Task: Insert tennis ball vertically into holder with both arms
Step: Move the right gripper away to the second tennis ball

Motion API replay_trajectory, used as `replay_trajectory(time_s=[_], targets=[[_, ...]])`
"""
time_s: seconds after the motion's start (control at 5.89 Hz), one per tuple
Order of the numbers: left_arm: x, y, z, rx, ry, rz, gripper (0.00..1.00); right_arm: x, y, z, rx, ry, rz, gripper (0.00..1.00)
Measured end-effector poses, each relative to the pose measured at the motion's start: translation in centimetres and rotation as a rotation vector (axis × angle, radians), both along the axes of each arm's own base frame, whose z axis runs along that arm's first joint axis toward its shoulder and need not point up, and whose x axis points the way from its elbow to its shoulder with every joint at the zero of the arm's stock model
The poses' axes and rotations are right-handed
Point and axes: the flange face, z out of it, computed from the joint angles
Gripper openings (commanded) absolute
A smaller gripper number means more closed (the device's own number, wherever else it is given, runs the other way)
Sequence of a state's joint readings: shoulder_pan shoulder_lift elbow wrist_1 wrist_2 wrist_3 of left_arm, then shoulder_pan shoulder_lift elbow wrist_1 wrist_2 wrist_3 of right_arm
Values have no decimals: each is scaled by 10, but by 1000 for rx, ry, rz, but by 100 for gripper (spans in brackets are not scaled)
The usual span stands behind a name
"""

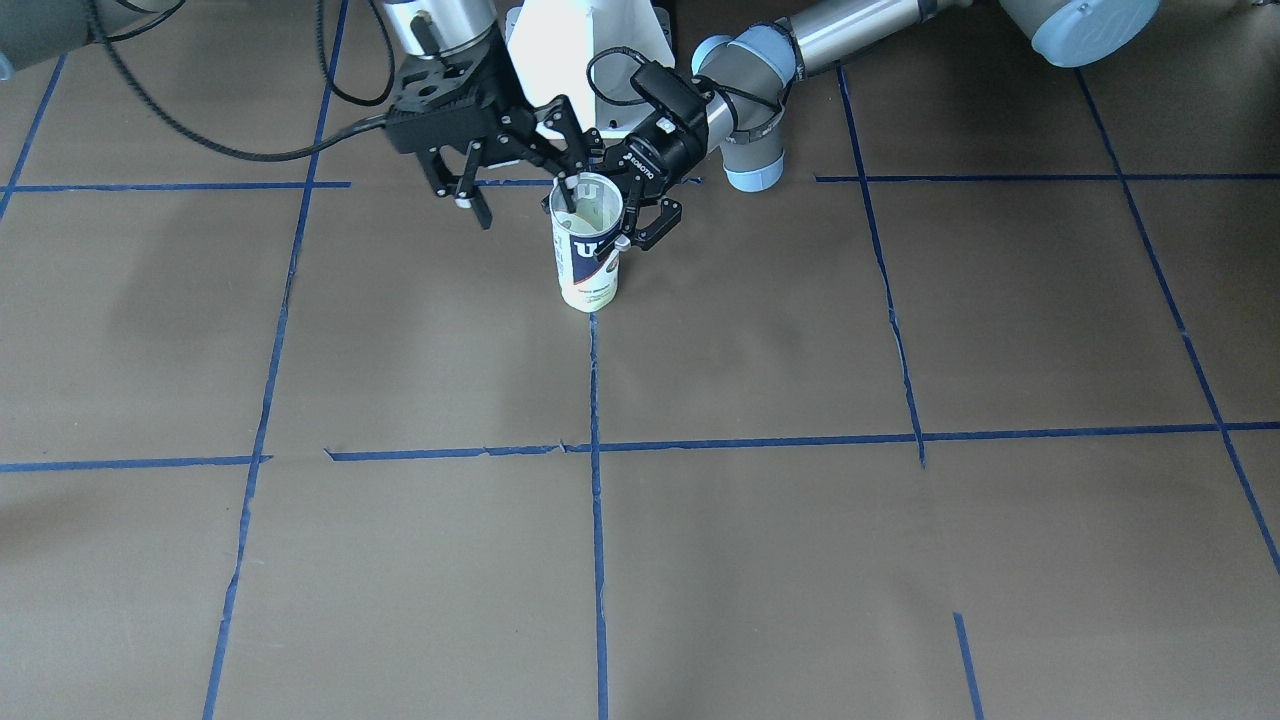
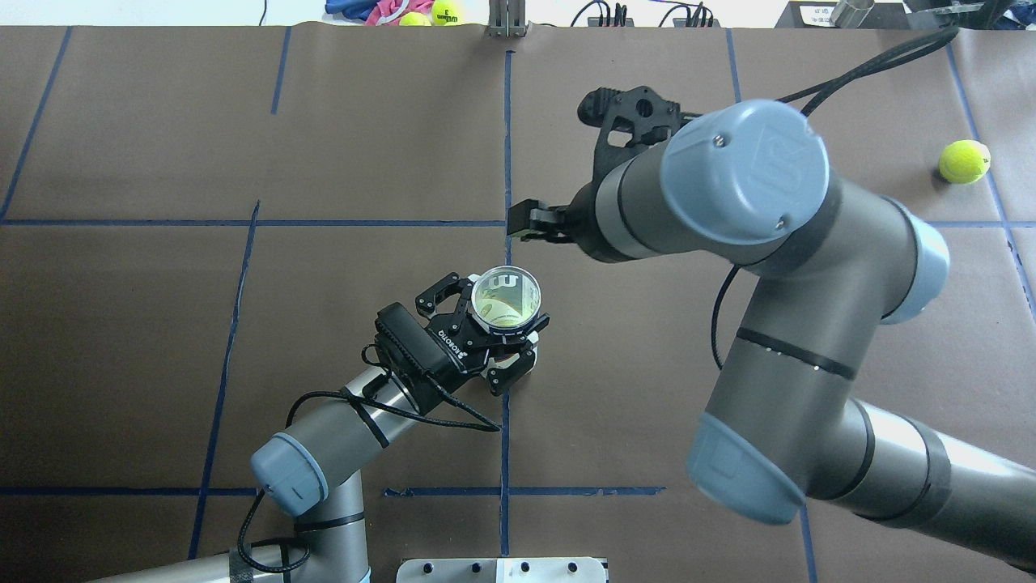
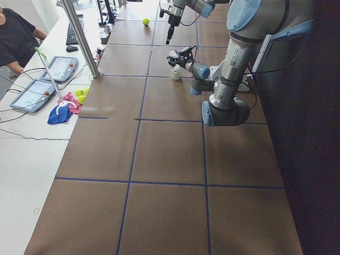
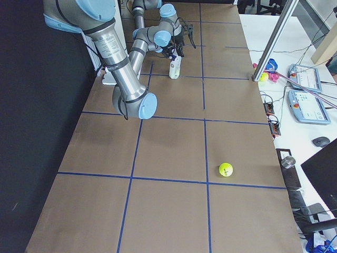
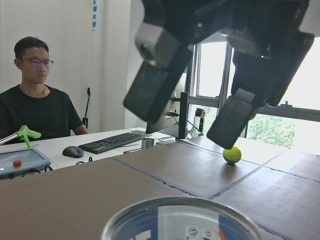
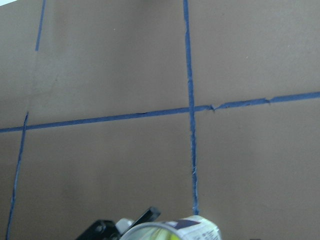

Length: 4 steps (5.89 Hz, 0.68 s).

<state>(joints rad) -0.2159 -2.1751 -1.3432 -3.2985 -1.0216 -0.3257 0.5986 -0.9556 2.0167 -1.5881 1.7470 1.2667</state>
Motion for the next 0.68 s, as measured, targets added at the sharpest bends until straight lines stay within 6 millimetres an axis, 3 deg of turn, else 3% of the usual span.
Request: replay_trajectory(time_s=[0.34, 0.68], targets=[[-1, 1, -1, 0, 4, 2, 99, 49, -48, 51, 60, 122, -6, 92], [2, 7, 0, 1, 3, 11, 99, 74, -88, 90, 69, 219, 0, 91]])
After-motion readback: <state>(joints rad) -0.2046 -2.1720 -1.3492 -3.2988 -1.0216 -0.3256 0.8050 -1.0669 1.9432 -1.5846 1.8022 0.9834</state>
